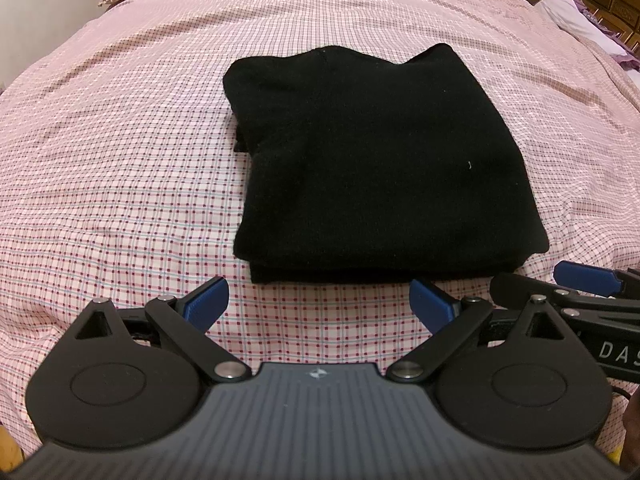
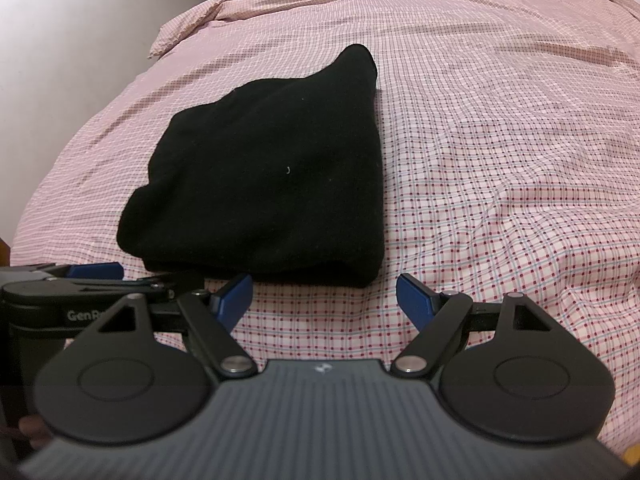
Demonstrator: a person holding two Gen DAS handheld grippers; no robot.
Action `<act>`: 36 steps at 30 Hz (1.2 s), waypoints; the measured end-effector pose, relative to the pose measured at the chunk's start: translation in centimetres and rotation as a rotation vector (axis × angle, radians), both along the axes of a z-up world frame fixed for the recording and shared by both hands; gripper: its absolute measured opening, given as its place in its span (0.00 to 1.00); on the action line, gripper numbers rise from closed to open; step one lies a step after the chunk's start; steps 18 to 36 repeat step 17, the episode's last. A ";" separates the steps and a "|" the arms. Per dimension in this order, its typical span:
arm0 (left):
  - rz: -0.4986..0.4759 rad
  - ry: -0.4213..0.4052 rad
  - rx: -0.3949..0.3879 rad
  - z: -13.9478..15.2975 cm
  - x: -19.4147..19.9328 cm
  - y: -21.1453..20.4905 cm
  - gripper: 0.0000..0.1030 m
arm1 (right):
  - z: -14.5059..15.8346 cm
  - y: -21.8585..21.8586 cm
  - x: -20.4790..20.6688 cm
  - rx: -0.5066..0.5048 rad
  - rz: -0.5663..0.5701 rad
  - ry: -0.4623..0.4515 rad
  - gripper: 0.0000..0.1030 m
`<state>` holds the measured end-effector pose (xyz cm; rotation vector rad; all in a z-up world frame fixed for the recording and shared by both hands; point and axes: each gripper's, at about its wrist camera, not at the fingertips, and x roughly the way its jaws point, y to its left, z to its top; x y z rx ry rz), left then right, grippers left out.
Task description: Fold small clothes
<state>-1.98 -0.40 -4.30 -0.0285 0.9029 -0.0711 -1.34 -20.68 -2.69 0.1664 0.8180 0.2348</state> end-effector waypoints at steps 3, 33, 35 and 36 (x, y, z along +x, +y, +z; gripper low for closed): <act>0.000 -0.001 0.000 0.0 0.0 -0.1 0.96 | 0.0 0.0 0.0 0.000 -0.001 -0.001 0.78; 0.000 -0.005 0.004 0.0 0.0 0.1 0.96 | 0.0 0.1 0.0 -0.001 -0.002 -0.001 0.78; 0.000 -0.005 0.004 0.0 0.0 0.1 0.96 | 0.0 0.1 0.0 -0.001 -0.002 -0.001 0.78; 0.000 -0.005 0.004 0.0 0.0 0.1 0.96 | 0.0 0.1 0.0 -0.001 -0.002 -0.001 0.78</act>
